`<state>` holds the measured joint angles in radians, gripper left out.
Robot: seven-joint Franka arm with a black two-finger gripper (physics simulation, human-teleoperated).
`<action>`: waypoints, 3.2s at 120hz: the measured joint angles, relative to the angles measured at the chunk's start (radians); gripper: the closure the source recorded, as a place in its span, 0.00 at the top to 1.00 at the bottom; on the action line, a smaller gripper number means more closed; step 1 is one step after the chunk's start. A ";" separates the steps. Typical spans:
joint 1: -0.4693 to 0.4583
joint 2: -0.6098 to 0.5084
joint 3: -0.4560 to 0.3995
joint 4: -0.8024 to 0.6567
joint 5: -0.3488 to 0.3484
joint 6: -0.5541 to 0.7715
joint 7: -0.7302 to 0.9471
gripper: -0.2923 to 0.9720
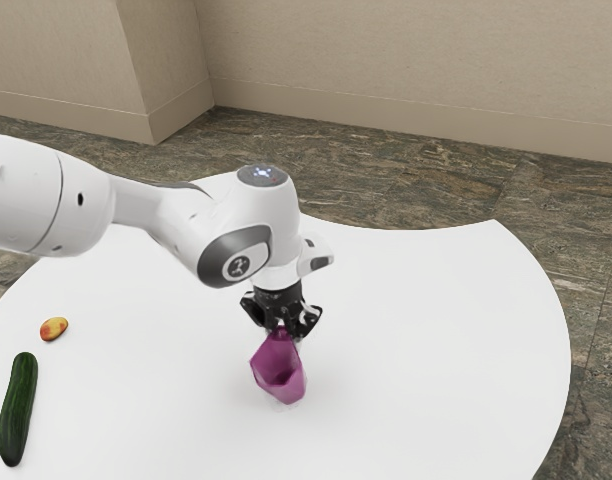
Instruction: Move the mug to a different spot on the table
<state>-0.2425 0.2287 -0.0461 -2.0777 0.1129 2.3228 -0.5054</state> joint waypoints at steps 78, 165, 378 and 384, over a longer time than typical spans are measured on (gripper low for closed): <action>0.290 0.375 -0.008 0.803 -0.189 -0.724 -0.007 0.17; 0.462 0.571 -0.017 1.131 -0.434 -0.951 -0.076 0.15; 0.428 0.721 -0.051 1.093 -0.272 -0.655 -0.321 0.35; 0.428 0.720 -0.051 1.091 -0.279 -0.646 -0.322 0.43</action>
<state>0.1856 0.9490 -0.0968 -0.9867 -0.1658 1.6763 -0.8275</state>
